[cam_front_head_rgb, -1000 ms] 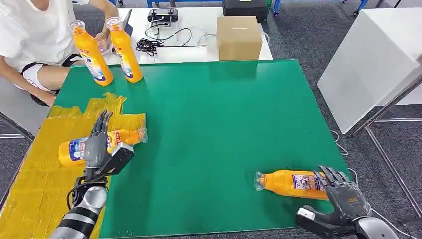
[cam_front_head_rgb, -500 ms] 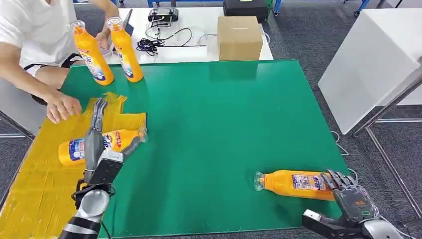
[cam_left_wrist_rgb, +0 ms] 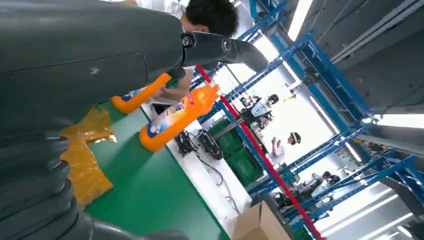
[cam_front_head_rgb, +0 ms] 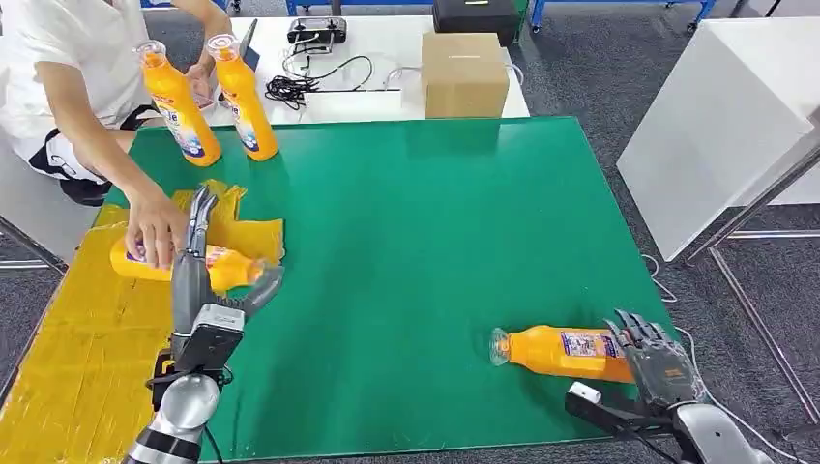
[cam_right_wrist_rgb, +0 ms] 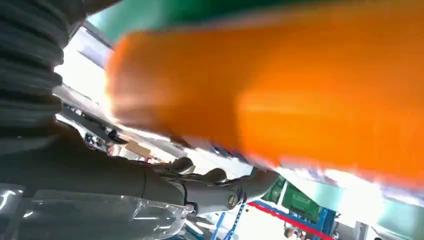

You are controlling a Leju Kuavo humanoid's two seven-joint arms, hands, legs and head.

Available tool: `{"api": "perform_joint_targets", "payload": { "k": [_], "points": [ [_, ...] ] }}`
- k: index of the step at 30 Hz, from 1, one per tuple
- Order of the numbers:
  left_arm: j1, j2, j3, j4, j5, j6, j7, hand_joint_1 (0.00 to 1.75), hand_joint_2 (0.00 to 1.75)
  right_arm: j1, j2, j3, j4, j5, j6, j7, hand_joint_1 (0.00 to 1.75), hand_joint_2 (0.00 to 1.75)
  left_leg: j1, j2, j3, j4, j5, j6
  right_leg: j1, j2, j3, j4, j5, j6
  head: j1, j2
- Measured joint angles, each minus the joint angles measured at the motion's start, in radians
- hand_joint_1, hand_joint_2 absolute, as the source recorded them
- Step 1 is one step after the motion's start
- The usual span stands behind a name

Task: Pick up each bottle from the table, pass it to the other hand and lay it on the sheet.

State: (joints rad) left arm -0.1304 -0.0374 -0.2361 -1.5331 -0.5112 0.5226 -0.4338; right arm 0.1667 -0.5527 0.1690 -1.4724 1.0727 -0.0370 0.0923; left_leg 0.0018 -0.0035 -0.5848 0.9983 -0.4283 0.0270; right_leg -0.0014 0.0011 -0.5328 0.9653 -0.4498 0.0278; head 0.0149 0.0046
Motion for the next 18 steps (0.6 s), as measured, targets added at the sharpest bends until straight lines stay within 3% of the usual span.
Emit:
{"api": "perform_joint_targets", "payload": {
  "k": [3,4,5,7,18],
  "points": [
    [-0.002,-0.003,-0.011,0.000,0.007,-0.001,-0.008,0.00,1.75,-0.052,0.035,0.001,0.078,0.030,-0.026,-0.011,0.61,1.75,0.000,0.000,0.001,0.000,0.000,0.000,0.000,0.000,0.001,0.000,0.000,0.000,0.000,0.000],
    [-0.003,-0.004,-0.017,0.000,0.008,-0.001,-0.008,0.00,1.75,-0.070,0.050,0.002,0.109,0.043,-0.034,-0.012,0.52,1.75,0.000,0.000,0.002,0.000,0.000,0.000,0.000,0.000,0.001,0.000,0.000,0.000,0.000,0.000],
    [-0.004,-0.004,-0.021,0.000,0.009,-0.001,-0.009,0.00,1.75,-0.084,0.061,0.003,0.131,0.050,-0.039,-0.012,1.29,1.75,0.000,0.000,0.002,0.000,0.000,0.000,0.000,0.000,0.002,0.000,0.000,0.000,0.000,0.000],
    [-0.005,-0.006,-0.028,0.000,0.009,-0.001,-0.011,0.00,1.75,-0.107,0.077,0.004,0.162,0.057,-0.040,-0.011,1.73,1.75,0.000,0.000,0.004,0.000,0.000,0.000,0.000,0.000,0.004,0.000,0.000,0.000,0.000,0.000],
    [-0.027,-0.007,-0.050,0.006,0.068,-0.008,-0.027,0.00,1.75,-0.222,0.106,0.022,0.342,0.058,-0.018,-0.056,1.75,1.75,0.000,0.003,0.020,0.000,-0.006,0.001,0.000,0.005,0.007,-0.002,-0.001,0.000,0.000,0.000]
  ]
}}
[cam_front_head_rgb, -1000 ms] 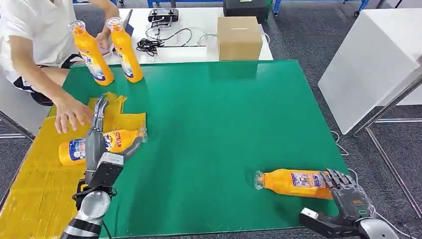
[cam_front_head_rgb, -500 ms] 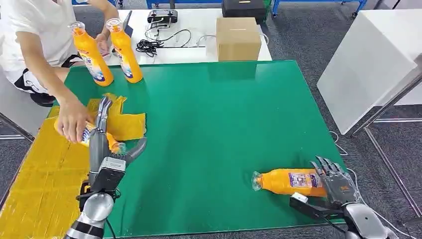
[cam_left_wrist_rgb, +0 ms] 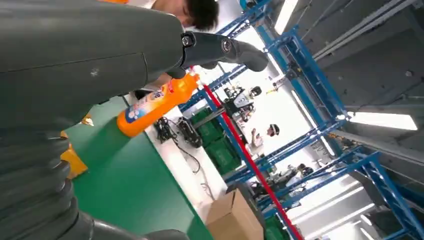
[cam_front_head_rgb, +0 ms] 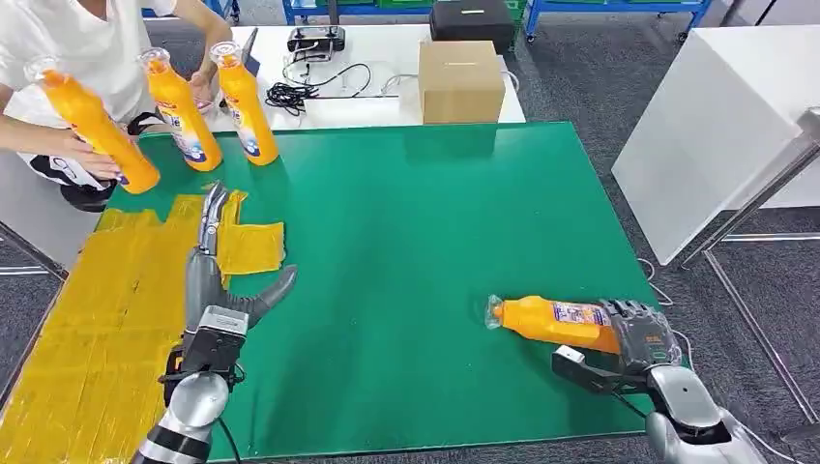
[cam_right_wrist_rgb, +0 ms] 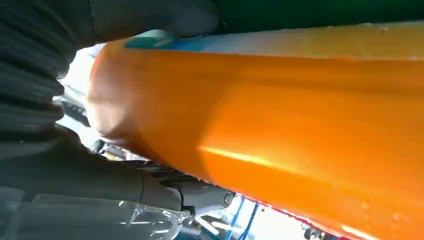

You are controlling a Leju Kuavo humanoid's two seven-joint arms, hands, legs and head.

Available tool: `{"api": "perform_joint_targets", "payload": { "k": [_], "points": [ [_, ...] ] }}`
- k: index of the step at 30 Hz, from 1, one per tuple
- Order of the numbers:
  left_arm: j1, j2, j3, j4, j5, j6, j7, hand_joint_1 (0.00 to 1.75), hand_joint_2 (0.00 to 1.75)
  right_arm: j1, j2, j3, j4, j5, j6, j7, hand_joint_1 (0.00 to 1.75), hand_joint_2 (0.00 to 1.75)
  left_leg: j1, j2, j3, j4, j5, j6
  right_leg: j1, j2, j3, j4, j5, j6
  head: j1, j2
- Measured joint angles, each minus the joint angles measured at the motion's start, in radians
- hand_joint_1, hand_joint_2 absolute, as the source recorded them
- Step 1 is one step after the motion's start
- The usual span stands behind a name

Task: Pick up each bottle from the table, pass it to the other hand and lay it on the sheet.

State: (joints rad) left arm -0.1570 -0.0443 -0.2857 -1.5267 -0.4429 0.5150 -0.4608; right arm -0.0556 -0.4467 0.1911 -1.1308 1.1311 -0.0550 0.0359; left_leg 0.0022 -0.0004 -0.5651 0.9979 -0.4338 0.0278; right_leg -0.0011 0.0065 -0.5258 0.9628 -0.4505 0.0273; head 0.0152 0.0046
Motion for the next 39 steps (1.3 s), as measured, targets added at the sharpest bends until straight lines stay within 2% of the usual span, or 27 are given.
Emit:
{"api": "perform_joint_targets", "payload": {
  "k": [6,11,13,17,19,21,27,36,39],
  "points": [
    [-0.005,0.000,-0.008,0.004,0.012,0.000,-0.005,0.00,1.75,-0.027,0.001,0.005,0.036,-0.011,-0.004,-0.008,1.75,1.75,0.000,0.002,0.002,0.000,0.001,0.001,0.000,0.000,0.004,-0.002,0.001,0.000,0.000,0.000],
    [0.003,0.000,-0.011,-0.012,0.023,-0.040,0.003,0.00,1.75,-0.032,0.059,-0.015,0.041,-0.029,-0.149,0.005,1.75,1.75,-0.001,0.003,-0.003,0.000,0.003,0.002,0.000,0.003,0.010,-0.002,0.005,0.003,-0.001,0.000],
    [0.010,0.000,-0.021,-0.027,0.021,-0.082,0.024,0.00,1.75,-0.032,0.111,-0.045,0.032,-0.120,-0.218,-0.048,1.75,1.75,0.000,0.003,-0.005,0.000,0.005,0.003,0.000,0.003,0.008,-0.002,0.006,0.002,0.000,0.000],
    [0.014,0.006,-0.050,-0.032,0.008,-0.217,0.083,0.00,1.75,-0.014,0.238,-0.119,-0.058,-0.433,-0.282,-0.226,1.75,1.75,0.000,0.000,-0.011,0.001,0.007,0.001,0.000,0.001,0.002,-0.001,0.006,0.002,-0.001,0.000],
    [0.012,0.010,-0.070,-0.027,0.013,-0.267,0.096,0.00,1.75,-0.020,0.291,-0.151,-0.108,-0.532,-0.290,-0.271,1.75,1.75,0.001,-0.002,-0.014,0.000,0.008,0.000,0.001,-0.001,0.001,-0.001,0.006,0.002,-0.001,0.000],
    [0.009,0.011,-0.084,-0.021,0.033,-0.300,0.106,0.00,1.75,-0.022,0.322,-0.174,-0.138,-0.564,-0.291,-0.285,1.75,1.75,0.002,-0.002,-0.016,0.000,0.008,0.000,0.001,-0.001,-0.001,-0.001,0.005,0.001,0.000,0.000],
    [-0.049,0.017,-0.150,0.027,0.203,-0.552,0.140,0.00,1.75,-0.057,0.421,-0.212,-0.174,-0.669,-0.329,-0.342,1.75,1.75,0.002,-0.003,-0.020,0.000,0.008,0.000,0.001,-0.001,-0.005,0.000,0.005,0.001,0.000,0.000],
    [-0.117,0.017,-0.218,0.081,0.363,-0.666,0.161,0.00,1.75,-0.118,0.505,-0.177,-0.171,-0.738,-0.335,-0.368,1.75,1.75,0.001,-0.003,-0.021,0.000,0.008,0.000,0.001,-0.002,-0.006,0.000,0.005,0.001,0.000,0.000],
    [-0.134,0.017,-0.227,0.093,0.427,-0.689,0.168,0.00,1.75,-0.139,0.524,-0.149,-0.154,-0.785,-0.284,-0.391,1.75,1.75,0.001,-0.003,-0.022,0.000,0.008,0.000,0.001,-0.001,-0.007,0.000,0.005,0.001,0.000,0.000]
  ]
}}
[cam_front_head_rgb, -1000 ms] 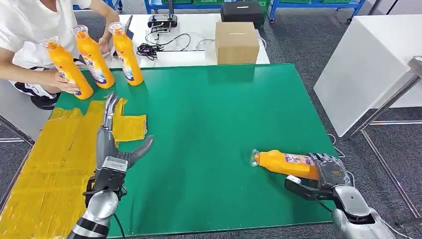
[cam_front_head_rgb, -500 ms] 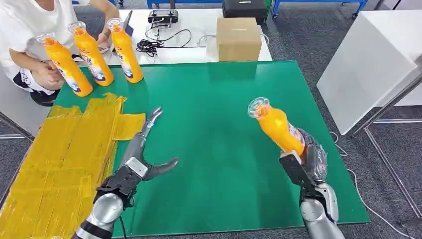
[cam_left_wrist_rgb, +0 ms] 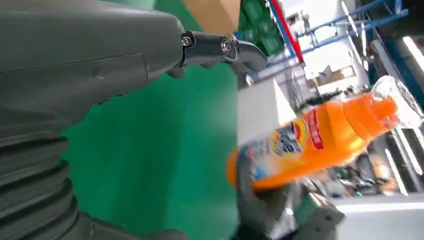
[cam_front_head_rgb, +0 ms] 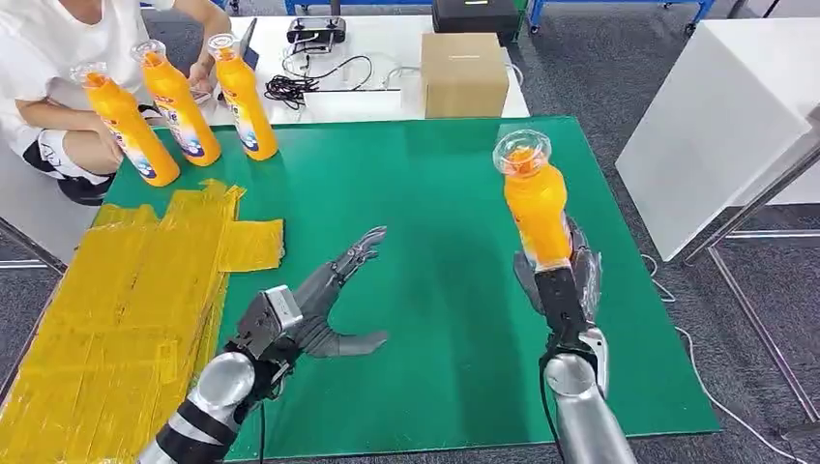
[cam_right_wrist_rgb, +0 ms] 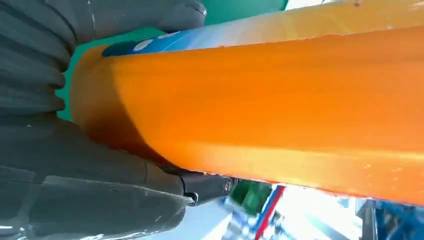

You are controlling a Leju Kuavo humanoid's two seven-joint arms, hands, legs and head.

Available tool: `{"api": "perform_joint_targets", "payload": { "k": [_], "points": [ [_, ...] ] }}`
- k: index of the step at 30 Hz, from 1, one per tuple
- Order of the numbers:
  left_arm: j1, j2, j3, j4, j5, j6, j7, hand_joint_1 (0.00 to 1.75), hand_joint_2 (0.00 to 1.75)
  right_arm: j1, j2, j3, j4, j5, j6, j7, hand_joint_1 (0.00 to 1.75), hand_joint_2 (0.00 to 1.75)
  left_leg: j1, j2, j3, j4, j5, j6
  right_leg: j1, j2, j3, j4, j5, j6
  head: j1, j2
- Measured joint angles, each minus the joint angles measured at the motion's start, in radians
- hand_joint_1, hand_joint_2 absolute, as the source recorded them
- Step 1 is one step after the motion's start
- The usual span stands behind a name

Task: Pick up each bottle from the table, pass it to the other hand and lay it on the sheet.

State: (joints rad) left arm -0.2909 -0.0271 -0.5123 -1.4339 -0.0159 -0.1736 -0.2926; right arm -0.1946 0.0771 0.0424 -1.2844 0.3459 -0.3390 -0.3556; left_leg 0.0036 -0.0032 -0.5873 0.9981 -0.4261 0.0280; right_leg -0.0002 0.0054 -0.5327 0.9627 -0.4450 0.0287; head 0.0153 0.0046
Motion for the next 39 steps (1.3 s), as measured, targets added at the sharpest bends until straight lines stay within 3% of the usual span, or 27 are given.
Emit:
{"api": "perform_joint_targets", "payload": {
  "k": [8,11,24,38,39],
  "points": [
    [-0.052,0.000,-0.014,0.020,0.098,0.025,0.004,0.00,1.75,-0.043,0.091,0.207,0.109,-0.074,0.180,-0.084,1.75,1.75,0.001,0.000,-0.001,0.000,0.000,-0.001,0.001,0.000,-0.002,0.001,0.000,0.000,0.000,0.000],
    [-0.064,0.000,-0.015,0.022,0.106,0.033,0.004,0.00,1.75,-0.046,0.119,0.292,0.148,-0.072,0.186,-0.088,1.75,1.75,0.001,0.000,-0.002,0.000,0.000,-0.001,0.002,-0.001,-0.003,0.001,-0.001,-0.001,0.000,0.000],
    [-0.069,0.000,-0.008,0.035,0.152,0.078,0.000,0.00,1.75,-0.062,0.152,0.451,0.222,-0.086,0.250,-0.100,1.75,1.75,0.000,-0.001,-0.003,0.000,0.000,-0.001,0.000,-0.001,-0.003,0.001,0.000,0.000,0.000,0.000],
    [-0.033,-0.002,0.018,0.046,0.173,0.212,-0.019,0.00,1.75,-0.128,0.159,0.579,0.363,-0.083,0.207,-0.093,1.75,1.75,0.000,0.000,-0.003,0.000,0.001,-0.001,0.000,-0.001,-0.004,0.001,0.000,-0.001,0.000,0.000],
    [-0.032,-0.002,0.019,0.046,0.175,0.214,-0.019,0.56,1.75,-0.130,0.159,0.581,0.366,-0.083,0.206,-0.093,1.75,1.75,0.000,0.000,-0.003,0.000,0.001,-0.001,0.000,-0.001,-0.004,0.001,0.000,-0.001,0.000,0.000]
  ]
}}
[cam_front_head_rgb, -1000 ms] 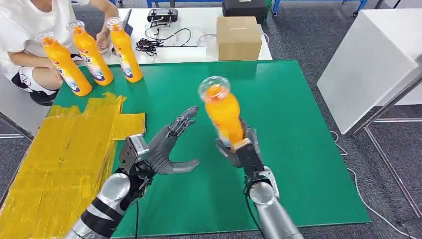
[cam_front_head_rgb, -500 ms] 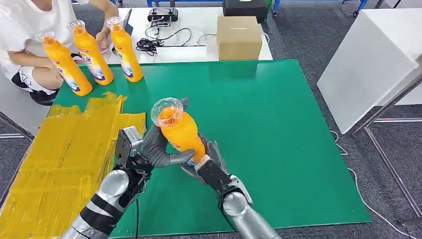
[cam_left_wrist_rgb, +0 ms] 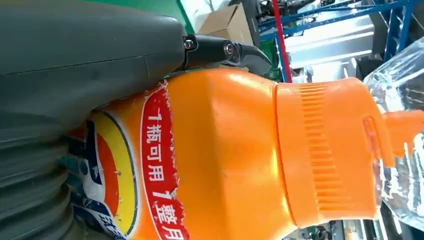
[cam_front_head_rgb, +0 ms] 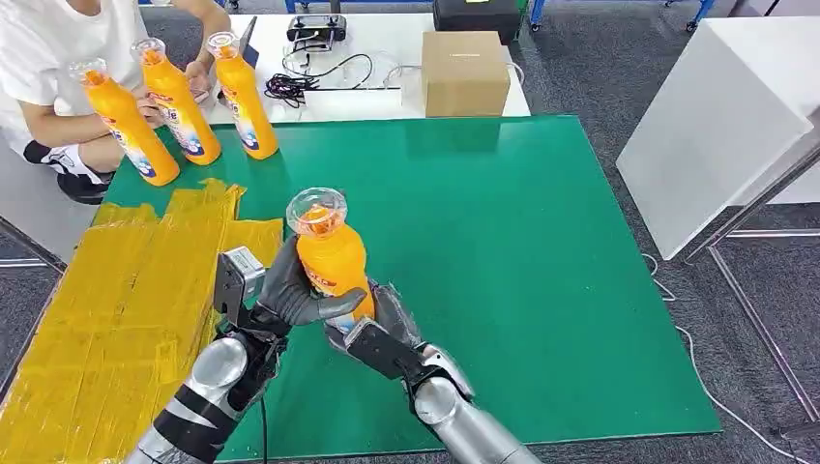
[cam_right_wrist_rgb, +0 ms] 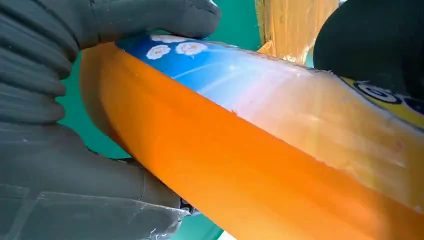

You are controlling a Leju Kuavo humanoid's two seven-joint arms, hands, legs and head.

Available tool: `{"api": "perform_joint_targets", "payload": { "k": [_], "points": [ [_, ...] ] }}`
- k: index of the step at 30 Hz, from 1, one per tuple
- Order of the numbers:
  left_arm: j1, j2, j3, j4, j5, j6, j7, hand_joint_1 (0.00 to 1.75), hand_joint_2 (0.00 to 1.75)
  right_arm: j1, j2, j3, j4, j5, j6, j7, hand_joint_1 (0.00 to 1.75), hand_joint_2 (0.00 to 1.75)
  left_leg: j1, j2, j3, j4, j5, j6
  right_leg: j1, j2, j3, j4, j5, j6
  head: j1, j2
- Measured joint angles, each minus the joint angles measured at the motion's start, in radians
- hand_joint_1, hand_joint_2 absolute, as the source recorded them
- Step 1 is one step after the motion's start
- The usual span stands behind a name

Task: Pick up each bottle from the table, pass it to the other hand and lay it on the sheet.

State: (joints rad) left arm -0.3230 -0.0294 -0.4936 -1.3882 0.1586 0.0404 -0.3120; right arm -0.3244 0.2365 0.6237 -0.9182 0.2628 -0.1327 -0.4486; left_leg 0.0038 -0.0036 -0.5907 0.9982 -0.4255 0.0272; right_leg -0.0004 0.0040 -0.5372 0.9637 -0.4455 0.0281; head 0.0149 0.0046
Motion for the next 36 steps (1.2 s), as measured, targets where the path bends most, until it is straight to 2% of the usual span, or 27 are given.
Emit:
{"api": "perform_joint_targets", "payload": {
  "k": [1,10,16,17,18,19,25,27,30,32,36],
  "points": [
    [0.001,0.000,0.001,0.000,0.008,0.006,0.000,1.75,1.75,-0.002,0.000,0.003,0.003,0.000,-0.002,0.001,1.75,1.75,0.000,0.000,0.000,0.000,0.000,0.000,0.000,0.000,0.000,0.000,0.000,0.000,0.000,0.000],
    [0.034,-0.031,0.027,-0.016,0.071,0.153,-0.052,1.75,1.75,-0.010,0.000,0.020,0.016,-0.007,-0.051,0.015,1.75,1.75,0.000,0.000,-0.001,0.000,0.000,0.000,0.000,0.000,-0.001,0.000,0.000,0.000,0.000,0.000],
    [0.040,-0.033,0.044,-0.021,0.086,0.180,-0.054,1.75,1.75,0.008,-0.012,0.002,-0.003,-0.019,-0.097,0.010,1.75,1.75,0.000,0.000,-0.001,0.000,0.000,0.000,0.000,0.000,-0.001,0.000,0.000,0.000,0.000,0.000],
    [0.041,-0.033,0.047,-0.021,0.089,0.181,-0.054,1.75,1.75,0.013,-0.016,-0.006,-0.015,-0.019,-0.105,0.009,1.66,1.75,0.000,0.000,-0.001,0.000,0.000,0.000,0.000,0.000,-0.001,0.000,0.000,0.000,0.000,0.000],
    [0.042,-0.034,0.050,-0.021,0.090,0.181,-0.055,1.75,1.75,0.018,-0.019,-0.014,-0.026,-0.019,-0.107,0.009,0.24,1.75,0.000,0.000,-0.001,0.000,0.000,0.000,0.000,0.000,-0.001,0.000,0.000,0.000,0.000,0.000],
    [0.042,-0.036,0.052,-0.021,0.090,0.181,-0.055,1.75,1.75,0.022,-0.023,-0.018,-0.033,-0.018,-0.110,0.009,0.00,1.75,0.000,0.000,-0.001,0.000,0.000,0.000,0.000,0.000,-0.001,0.000,0.000,0.000,0.000,0.000],
    [0.031,-0.038,0.101,-0.022,0.066,0.242,-0.078,1.75,1.75,0.090,-0.052,-0.082,-0.129,-0.008,-0.175,-0.006,0.00,1.75,0.000,0.000,-0.001,0.000,0.000,0.000,0.000,0.000,-0.001,0.000,0.000,0.000,0.000,0.000],
    [0.029,-0.034,0.122,-0.022,-0.027,0.332,-0.112,1.75,1.75,0.123,-0.069,-0.120,-0.191,-0.011,-0.208,-0.008,0.00,1.75,0.000,-0.001,-0.001,0.000,0.000,0.000,0.000,0.000,-0.001,0.000,0.000,0.000,0.000,0.000],
    [0.024,-0.027,0.139,-0.020,-0.277,0.528,-0.136,1.75,1.75,0.163,-0.086,-0.169,-0.282,-0.010,-0.230,-0.007,0.00,1.75,0.000,-0.001,-0.002,0.000,0.000,0.000,0.000,-0.001,-0.001,0.000,0.000,0.000,0.000,0.000],
    [0.022,-0.027,0.170,-0.014,-0.574,0.638,-0.113,1.75,1.75,0.193,-0.097,-0.203,-0.346,-0.011,-0.235,-0.004,0.00,1.75,0.000,0.000,-0.002,0.000,0.000,0.000,0.000,0.000,-0.001,0.000,0.000,0.000,0.000,0.000],
    [0.022,-0.036,0.276,0.001,-1.055,0.651,-0.008,1.75,1.75,0.245,-0.112,-0.263,-0.469,-0.025,-0.217,0.001,0.00,1.75,0.000,0.000,-0.002,0.000,0.000,0.000,0.000,0.000,-0.002,0.000,0.000,0.000,0.000,0.000]
  ]
}}
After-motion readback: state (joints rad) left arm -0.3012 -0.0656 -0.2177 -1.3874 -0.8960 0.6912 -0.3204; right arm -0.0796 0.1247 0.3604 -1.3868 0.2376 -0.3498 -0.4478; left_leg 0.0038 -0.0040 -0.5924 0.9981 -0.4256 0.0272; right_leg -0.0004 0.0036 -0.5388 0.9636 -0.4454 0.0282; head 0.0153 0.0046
